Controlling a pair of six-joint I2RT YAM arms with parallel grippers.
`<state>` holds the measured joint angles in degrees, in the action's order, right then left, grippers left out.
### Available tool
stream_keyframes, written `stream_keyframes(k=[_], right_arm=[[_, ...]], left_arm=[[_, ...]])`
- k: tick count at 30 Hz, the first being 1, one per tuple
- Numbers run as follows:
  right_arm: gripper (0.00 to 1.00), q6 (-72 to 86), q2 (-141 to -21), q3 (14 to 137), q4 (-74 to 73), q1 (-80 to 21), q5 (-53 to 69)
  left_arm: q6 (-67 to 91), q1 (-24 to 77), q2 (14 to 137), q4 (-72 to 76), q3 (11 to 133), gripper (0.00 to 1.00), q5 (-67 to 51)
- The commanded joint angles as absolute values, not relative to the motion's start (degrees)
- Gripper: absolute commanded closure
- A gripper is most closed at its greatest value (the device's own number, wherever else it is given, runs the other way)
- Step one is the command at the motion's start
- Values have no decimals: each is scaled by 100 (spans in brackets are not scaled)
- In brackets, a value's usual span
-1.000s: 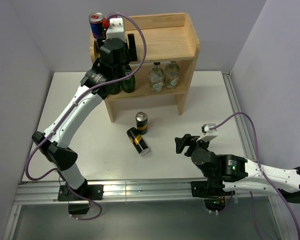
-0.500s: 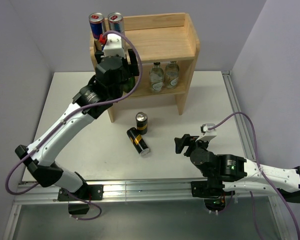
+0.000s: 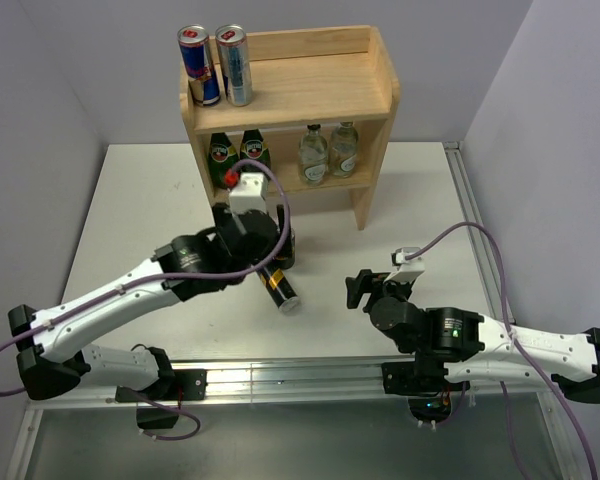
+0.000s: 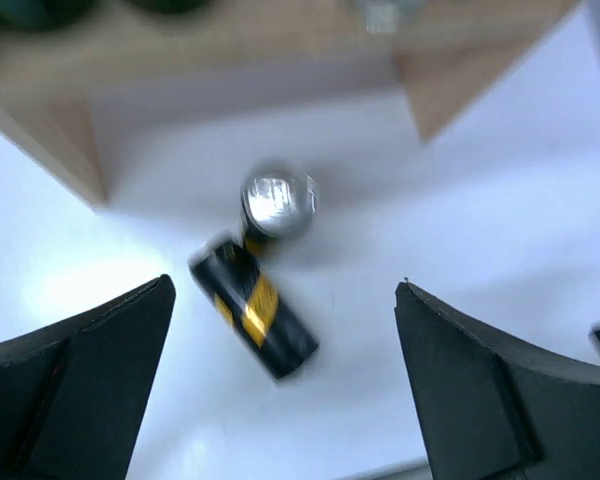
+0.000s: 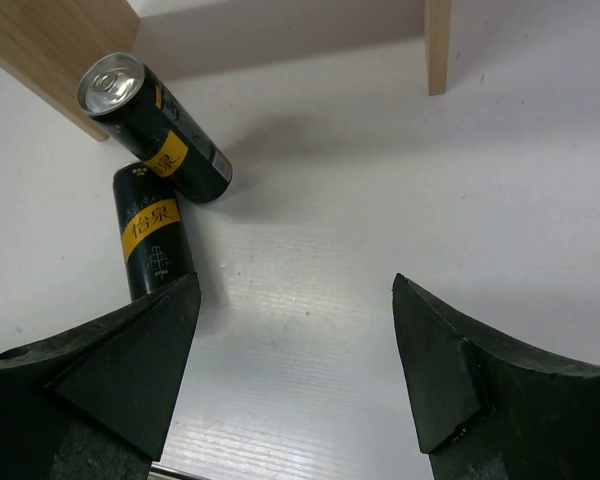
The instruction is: Place and organize the beverage onto the shelf
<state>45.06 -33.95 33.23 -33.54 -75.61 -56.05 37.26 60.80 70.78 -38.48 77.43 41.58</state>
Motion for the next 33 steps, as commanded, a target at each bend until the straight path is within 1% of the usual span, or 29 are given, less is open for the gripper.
stream_keyframes(k=[1,6,10,16,25,33], right_arm=[[16,4588,-3480,3454,-3304,-7576,-5801],[16,4684,-3314,3419,-3375,-7576,-5827],[16,4676,-3068,3358,-3349,-7576,-5827],[16,4684,-3041,3357,-3384,-7576,-5810],[16,4588,-2795,3270,-3261,-7576,-5757],[16,4526,-2716,3234,-3217,-7585,-5687]], left_arm=[[5149,6398,7198,-4850,7428,1,3719],[5879,6451,7076,-5107,7085,1,3244],[6012,6373,6908,-4633,6269,1,3050],[5889,5934,7303,-3534,5600,1,2417],[5546,5318,8340,-2805,5748,1,2049],[5537,5019,8973,-2716,5819,1,2057]])
